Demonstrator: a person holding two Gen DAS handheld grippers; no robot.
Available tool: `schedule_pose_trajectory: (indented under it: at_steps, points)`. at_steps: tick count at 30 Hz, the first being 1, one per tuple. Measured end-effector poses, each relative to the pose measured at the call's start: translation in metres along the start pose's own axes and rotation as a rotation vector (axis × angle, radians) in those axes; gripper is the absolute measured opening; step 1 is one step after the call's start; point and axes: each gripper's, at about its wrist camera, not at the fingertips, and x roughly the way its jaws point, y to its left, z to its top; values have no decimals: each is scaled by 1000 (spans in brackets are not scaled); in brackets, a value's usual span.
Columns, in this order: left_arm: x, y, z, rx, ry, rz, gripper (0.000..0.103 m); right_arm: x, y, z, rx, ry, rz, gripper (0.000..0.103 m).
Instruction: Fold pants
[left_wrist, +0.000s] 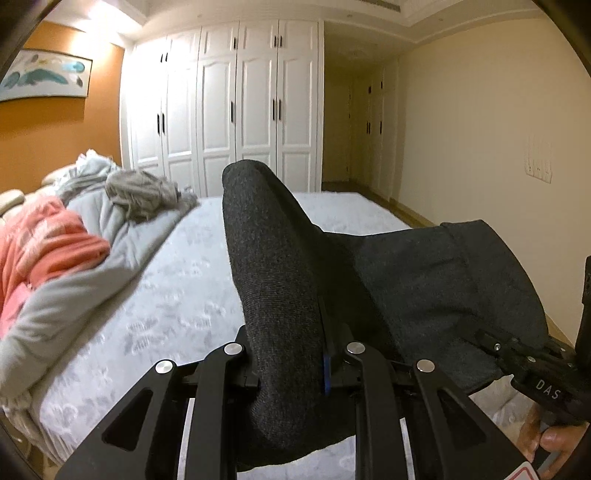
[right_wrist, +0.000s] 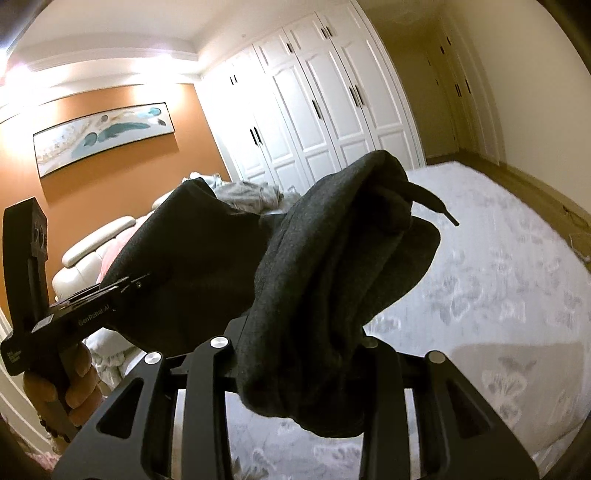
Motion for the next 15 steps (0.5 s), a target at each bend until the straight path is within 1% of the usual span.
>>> schedule_pose_trajectory:
  at_steps: [9,15]
  points:
    - [-7,-2,44,12,-93,39,17,11,15,57,-85,-72,8,30]
    - [-2,3,75,15,-152,50,17,22,14,91,-112,-121,32,30]
